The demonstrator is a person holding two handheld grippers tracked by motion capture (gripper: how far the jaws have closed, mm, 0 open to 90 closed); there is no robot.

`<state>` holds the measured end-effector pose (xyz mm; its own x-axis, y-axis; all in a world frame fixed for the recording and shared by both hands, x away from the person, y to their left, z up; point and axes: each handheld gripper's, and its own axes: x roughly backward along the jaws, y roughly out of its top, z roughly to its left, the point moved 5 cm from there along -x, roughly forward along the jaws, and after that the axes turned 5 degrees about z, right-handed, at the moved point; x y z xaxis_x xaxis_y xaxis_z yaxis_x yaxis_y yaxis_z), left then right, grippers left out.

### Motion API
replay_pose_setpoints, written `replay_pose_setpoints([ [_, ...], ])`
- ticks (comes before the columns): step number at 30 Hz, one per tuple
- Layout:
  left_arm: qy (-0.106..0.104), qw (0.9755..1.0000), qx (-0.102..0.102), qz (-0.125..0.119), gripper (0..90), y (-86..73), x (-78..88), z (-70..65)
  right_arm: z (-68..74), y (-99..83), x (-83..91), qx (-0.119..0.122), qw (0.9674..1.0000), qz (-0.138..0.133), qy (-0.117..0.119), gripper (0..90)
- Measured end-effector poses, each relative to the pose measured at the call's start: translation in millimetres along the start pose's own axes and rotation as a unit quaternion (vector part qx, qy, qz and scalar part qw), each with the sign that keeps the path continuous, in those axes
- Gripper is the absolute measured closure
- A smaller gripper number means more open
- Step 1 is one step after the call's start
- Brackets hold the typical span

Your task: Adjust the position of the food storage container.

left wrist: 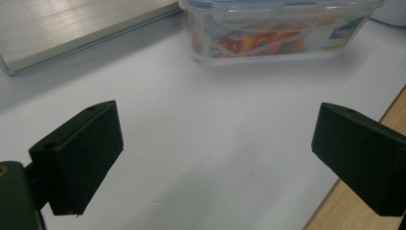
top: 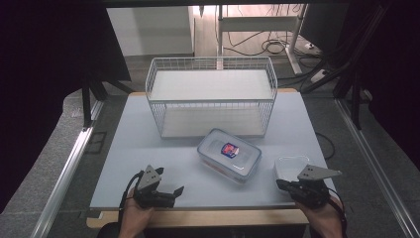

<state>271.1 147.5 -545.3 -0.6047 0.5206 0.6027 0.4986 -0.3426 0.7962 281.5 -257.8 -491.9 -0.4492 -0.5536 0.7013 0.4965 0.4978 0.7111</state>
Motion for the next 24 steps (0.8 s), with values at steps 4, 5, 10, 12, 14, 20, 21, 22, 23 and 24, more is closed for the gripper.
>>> replay_pose_setpoints([
  [4, 0.004, 1.0000, -0.003, 0.001, 3.6, 0.0, 0.3, -0.2, 2.9, -5.9, 1.5, 0.006, 0.9999, 0.007, 0.007, 89.9],
  [5, 0.003, 1.0000, -0.003, 0.000, 3.6, 0.0, 0.7, -0.2, 3.6, -7.1, 1.2, 0.009, 0.9999, 0.009, 0.007, 89.9],
  [10, -0.021, 0.9996, -0.002, -0.018, 2.9, 2.4, 3.4, -2.7, 0.9, -15.7, -5.3, 0.019, 0.9991, 0.036, 0.007, 89.9],
  [12, -0.018, 0.9997, -0.002, -0.013, 2.8, 1.8, 2.3, -2.9, -3.4, -17.8, -6.6, 0.013, 0.9990, 0.043, 0.000, 89.9],
  [14, -0.016, 0.9999, -0.001, -0.006, 2.8, 0.7, 0.7, -2.3, -6.3, -18.9, -6.6, 0.003, 0.9992, 0.039, 0.012, 89.9],
  [20, -0.014, 0.9999, -0.002, 0.001, 2.9, 0.0, -0.2, -2.1, -13.6, -19.3, -6.5, -0.004, 0.9992, 0.039, 0.008, 89.9],
  [21, -0.013, 0.9999, -0.001, 0.003, 2.9, -0.3, -0.8, -2.1, -16.2, -19.2, -6.3, -0.004, 0.9993, 0.038, 0.003, 89.9],
  [22, -0.014, 0.9999, -0.001, 0.004, 2.9, -0.5, -1.3, -2.2, -18.7, -19.0, -6.0, -0.005, 0.9993, 0.038, -0.002, 89.9],
  [23, -0.014, 0.9999, -0.001, 0.005, 2.9, -0.5, -1.6, -2.3, -21.7, -18.7, -6.1, -0.003, 0.9993, 0.037, -0.006, 89.9],
  [24, -0.014, 0.9999, -0.001, 0.005, 2.9, -0.4, -1.7, -2.4, -23.9, -18.1, -6.1, -0.006, 0.9993, 0.036, -0.007, 89.9],
])
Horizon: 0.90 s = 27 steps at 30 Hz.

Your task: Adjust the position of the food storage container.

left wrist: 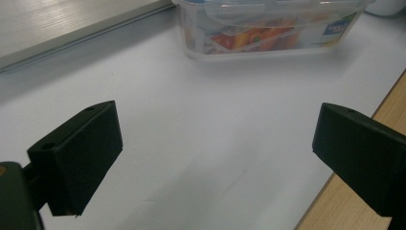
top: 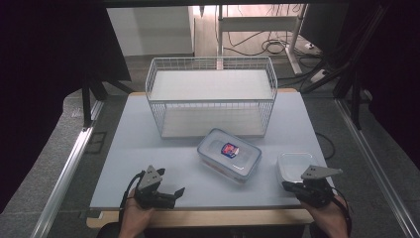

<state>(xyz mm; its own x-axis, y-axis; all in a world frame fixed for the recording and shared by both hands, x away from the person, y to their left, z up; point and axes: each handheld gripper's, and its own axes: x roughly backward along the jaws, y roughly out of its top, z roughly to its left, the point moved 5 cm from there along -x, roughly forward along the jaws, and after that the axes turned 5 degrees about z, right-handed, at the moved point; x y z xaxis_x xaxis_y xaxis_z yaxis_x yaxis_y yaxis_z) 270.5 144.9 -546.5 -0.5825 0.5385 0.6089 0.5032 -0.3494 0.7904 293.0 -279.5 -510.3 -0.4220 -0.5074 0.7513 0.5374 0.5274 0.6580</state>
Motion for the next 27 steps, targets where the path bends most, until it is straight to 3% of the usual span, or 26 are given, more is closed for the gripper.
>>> replay_pose_setpoints([
  [9, -0.002, 1.0000, 0.003, 0.003, 2.9, -0.4, -1.1, 0.5, -21.4, 4.8, -2.1, 0.000, 0.9999, -0.001, -0.014, 89.9],
  [15, -0.003, 0.9999, 0.000, 0.010, 2.9, -1.4, -2.9, -0.7, -31.4, -3.8, 1.3, -0.002, 0.9991, 0.022, -0.037, 89.8],
  [23, -0.003, 0.9999, 0.001, 0.014, 2.8, -1.6, -3.9, -0.5, -51.4, -15.8, 9.4, -0.031, 0.9961, 0.037, -0.074, 89.8],
  [27, -0.002, 0.9998, 0.000, 0.019, 2.9, -2.1, -5.2, -0.6, -58.9, -17.1, 8.9, -0.044, 0.9954, 0.035, -0.077, 89.8],
])
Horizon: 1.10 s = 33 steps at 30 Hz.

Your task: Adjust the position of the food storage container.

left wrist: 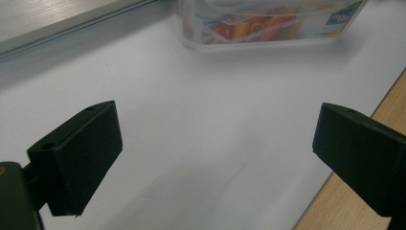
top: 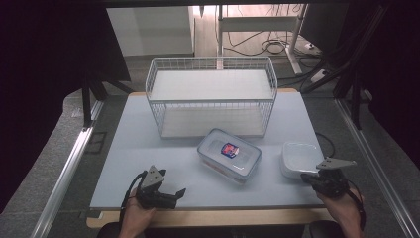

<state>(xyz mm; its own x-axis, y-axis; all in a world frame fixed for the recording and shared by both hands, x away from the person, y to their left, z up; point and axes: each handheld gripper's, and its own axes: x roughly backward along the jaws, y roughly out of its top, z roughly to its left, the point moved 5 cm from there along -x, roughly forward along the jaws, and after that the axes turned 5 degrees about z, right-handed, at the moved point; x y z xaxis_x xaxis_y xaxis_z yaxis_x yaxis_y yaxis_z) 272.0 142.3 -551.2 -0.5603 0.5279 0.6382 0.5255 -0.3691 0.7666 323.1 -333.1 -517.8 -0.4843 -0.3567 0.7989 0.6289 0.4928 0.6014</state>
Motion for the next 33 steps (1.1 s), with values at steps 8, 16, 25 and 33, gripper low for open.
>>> replay_pose_setpoints([
  [8, 0.002, 1.0000, -0.001, 0.003, 3.0, 0.2, -1.1, -0.1, -20.0, 4.7, -8.5, -0.010, 0.9997, 0.005, -0.020, 89.8],
  [16, 0.003, 0.9997, 0.010, 0.024, 3.2, 14.3, -0.2, 12.1, 7.9, 17.4, -8.1, 0.001, 0.9998, -0.021, 0.005, 87.1],
  [25, 0.001, 0.9998, 0.021, 0.002, 63.2, 53.8, -15.0, 56.6, 37.5, 42.2, -15.7, -0.006, 0.9980, -0.047, 0.042, 89.9],
  [33, 0.001, 0.9992, 0.031, 0.023, 85.8, 94.1, -71.7, 76.4, 57.8, 63.8, -36.2, 0.003, 0.9979, -0.041, 0.051, 89.9],
])
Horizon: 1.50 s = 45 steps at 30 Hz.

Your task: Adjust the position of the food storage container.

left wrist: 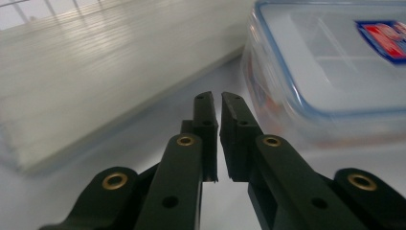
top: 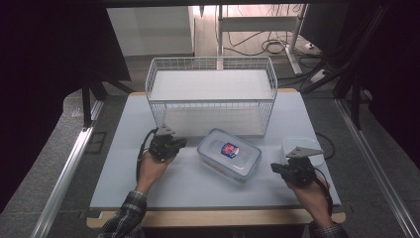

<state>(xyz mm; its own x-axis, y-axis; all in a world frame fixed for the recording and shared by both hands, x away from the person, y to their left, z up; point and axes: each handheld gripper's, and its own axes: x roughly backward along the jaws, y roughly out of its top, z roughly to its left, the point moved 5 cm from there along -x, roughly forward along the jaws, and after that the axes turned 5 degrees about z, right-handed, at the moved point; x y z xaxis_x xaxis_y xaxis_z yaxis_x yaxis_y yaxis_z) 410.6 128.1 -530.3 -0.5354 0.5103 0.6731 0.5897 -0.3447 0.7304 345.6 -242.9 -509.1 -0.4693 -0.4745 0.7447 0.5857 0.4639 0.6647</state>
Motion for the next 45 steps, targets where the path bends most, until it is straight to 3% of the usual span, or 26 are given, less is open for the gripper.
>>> replay_pose_setpoints([
  [5, -0.013, 0.9996, -0.011, 0.021, 85.9, 4.3, -24.5, -11.0, 1.5, 7.9, -16.1, -0.003, 0.9996, 0.021, -0.017, 89.9],
  [7, -0.036, 0.9990, -0.015, 0.020, 85.9, 3.0, -26.5, -17.0, 2.6, 9.5, -22.2, 0.001, 0.9993, 0.029, -0.024, 89.8],
  [9, -0.036, 0.9991, -0.008, 0.021, 88.2, 0.4, -25.3, -20.6, 5.1, 11.8, -26.1, 0.001, 0.9994, 0.030, -0.018, 89.8],
  [12, -0.056, 0.9982, -0.003, 0.023, 89.5, -4.5, -21.7, -24.0, 8.9, 14.9, -31.0, 0.006, 0.9992, 0.036, -0.017, 89.9],
  [16, -0.051, 0.9984, 0.003, 0.024, 89.9, -13.2, -12.5, -31.7, 8.5, 17.0, -37.3, 0.014, 0.9978, 0.051, -0.039, 89.9],
  [18, -0.056, 0.9980, 0.009, 0.026, 89.9, -18.0, -7.8, -35.5, 7.7, 18.9, -37.7, 0.012, 0.9979, 0.050, -0.039, 89.9],
  [23, -0.063, 0.9960, -0.010, 0.063, 89.8, -36.1, -0.3, -45.5, 6.8, 25.9, -46.0, 0.013, 0.9974, 0.054, -0.047, 90.0],
  [26, -0.037, 0.9946, -0.047, 0.085, 89.3, -45.5, 2.6, -50.7, 10.8, 31.1, -54.1, 0.017, 0.9977, 0.054, -0.037, 90.0],
  [29, -0.009, 0.9976, -0.026, 0.064, 87.5, -38.4, 11.1, -38.8, 12.3, 37.3, -57.5, 0.022, 0.9973, 0.058, -0.039, 89.9],
  [31, -0.001, 0.9993, 0.002, 0.038, 87.5, -30.2, 12.0, -26.6, 7.9, 41.9, -59.9, 0.016, 0.9973, 0.056, -0.045, 89.9],
  [33, -0.009, 0.9995, 0.023, 0.022, 87.3, -23.5, 7.9, -18.0, 4.5, 45.5, -65.4, 0.011, 0.9973, 0.057, -0.046, 89.9],
  [36, -0.038, 0.9983, 0.039, 0.020, 87.3, -21.3, -0.7, -16.8, 1.7, 48.9, -72.0, 0.005, 0.9975, 0.055, -0.045, 89.9],
  [37, -0.026, 0.9987, 0.034, 0.026, 89.2, -22.7, -2.2, -18.3, 2.7, 49.4, -72.9, 0.003, 0.9979, 0.052, -0.038, 90.0],
  [40, -0.023, 0.9982, 0.021, 0.052, 89.7, -29.7, -3.6, -24.2, 7.1, 48.3, -73.8, 0.013, 0.9974, 0.056, -0.044, 90.0],
  [41, -0.014, 0.9984, 0.017, 0.052, 89.8, -32.0, -2.4, -26.4, 8.5, 47.9, -73.5, 0.010, 0.9978, 0.054, -0.036, 90.0],
  [45, -0.014, 0.9980, 0.022, 0.057, 89.8, -37.1, 4.4, -31.3, 13.6, 46.7, -69.7, 0.013, 0.9981, 0.051, -0.032, 90.0],
])
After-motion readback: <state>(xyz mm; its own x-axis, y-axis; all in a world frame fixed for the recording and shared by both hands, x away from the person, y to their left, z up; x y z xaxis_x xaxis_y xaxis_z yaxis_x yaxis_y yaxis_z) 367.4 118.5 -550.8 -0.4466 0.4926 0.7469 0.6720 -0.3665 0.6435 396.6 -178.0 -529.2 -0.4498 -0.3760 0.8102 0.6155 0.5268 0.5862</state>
